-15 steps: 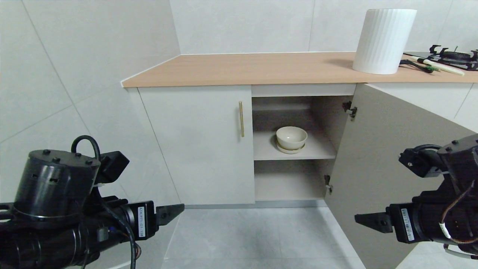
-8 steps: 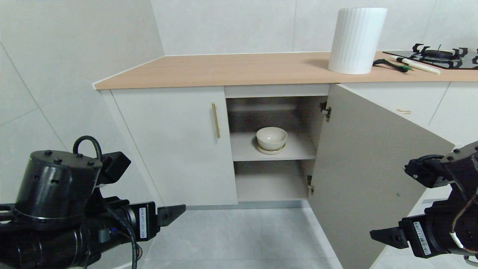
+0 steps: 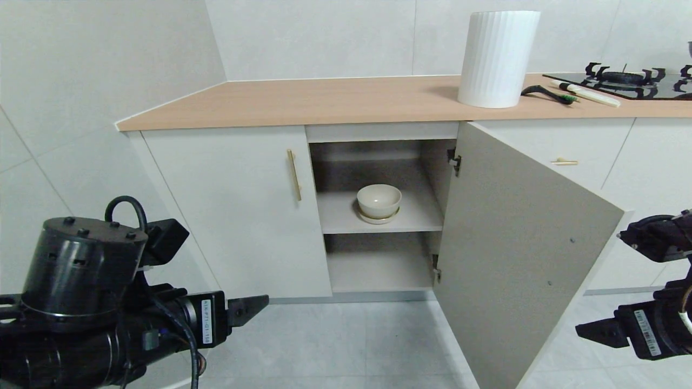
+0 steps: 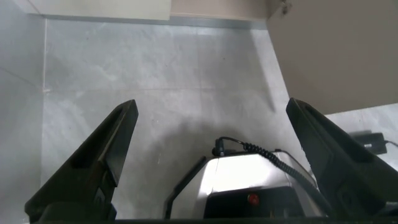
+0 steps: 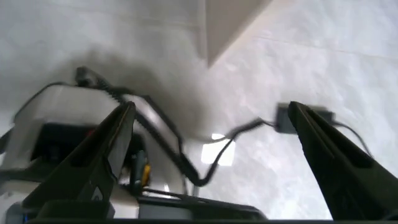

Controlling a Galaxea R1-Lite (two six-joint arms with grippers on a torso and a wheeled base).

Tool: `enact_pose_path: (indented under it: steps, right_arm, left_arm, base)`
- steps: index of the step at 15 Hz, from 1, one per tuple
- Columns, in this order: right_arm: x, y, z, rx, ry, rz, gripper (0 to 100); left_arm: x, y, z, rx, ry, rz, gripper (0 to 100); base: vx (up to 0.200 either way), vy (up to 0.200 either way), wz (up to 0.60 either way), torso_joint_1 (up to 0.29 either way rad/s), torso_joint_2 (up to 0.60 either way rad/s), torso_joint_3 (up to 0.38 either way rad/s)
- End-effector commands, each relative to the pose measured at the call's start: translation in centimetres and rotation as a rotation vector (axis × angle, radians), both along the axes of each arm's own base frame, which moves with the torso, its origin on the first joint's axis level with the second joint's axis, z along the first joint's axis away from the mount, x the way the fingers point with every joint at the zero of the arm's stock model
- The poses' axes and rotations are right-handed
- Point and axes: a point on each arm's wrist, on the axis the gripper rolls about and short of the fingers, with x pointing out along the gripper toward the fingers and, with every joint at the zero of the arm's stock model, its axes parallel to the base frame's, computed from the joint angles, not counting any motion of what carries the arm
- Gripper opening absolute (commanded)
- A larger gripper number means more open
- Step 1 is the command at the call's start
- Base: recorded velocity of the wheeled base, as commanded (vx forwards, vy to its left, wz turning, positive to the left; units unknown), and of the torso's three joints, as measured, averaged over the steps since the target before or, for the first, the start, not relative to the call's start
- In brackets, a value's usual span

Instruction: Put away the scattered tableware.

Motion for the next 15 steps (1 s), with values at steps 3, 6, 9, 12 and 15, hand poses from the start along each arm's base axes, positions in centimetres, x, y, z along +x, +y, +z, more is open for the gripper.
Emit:
enact_pose_path:
  steps: [3, 6, 9, 12, 15]
  right_arm:
    - [1.3, -2.5, 0.8, -0.025, -0.037, -0.136, 100]
    - [2.5, -3.8, 0.8, -0.025, -0.065, -0.22, 100]
    - [3.8, -4.9, 0.5, -0.037, -0.089, -0.27, 100]
    - [5.5, -5.5, 0.2, -0.023, -0.136, -0.317, 100]
    - [6.2, -5.7, 0.0, -0.005, -0.157, -0.341, 100]
  left_arm:
    - [0.1, 0.0, -0.1, 0.002, 0.005, 0.0, 100]
    - [0.1, -0.1, -0.1, 0.003, 0.006, 0.0, 100]
    - [0.1, -0.1, -0.1, 0.003, 0.006, 0.0, 100]
    - [0.1, 0.0, -0.1, 0.003, 0.006, 0.001, 100]
    - [0.1, -0.1, -0.1, 0.003, 0.006, 0.0, 100]
  base:
    - [0.0, 0.0, 0.0, 0.0, 0.0, 0.0]
    - [0.0, 0.0, 0.0, 0.0, 0.0, 0.0]
    - [0.0, 0.0, 0.0, 0.0, 0.0, 0.0]
    - [0.0, 0.0, 0.0, 0.0, 0.0, 0.0]
    - [0.0, 0.0, 0.0, 0.0, 0.0, 0.0]
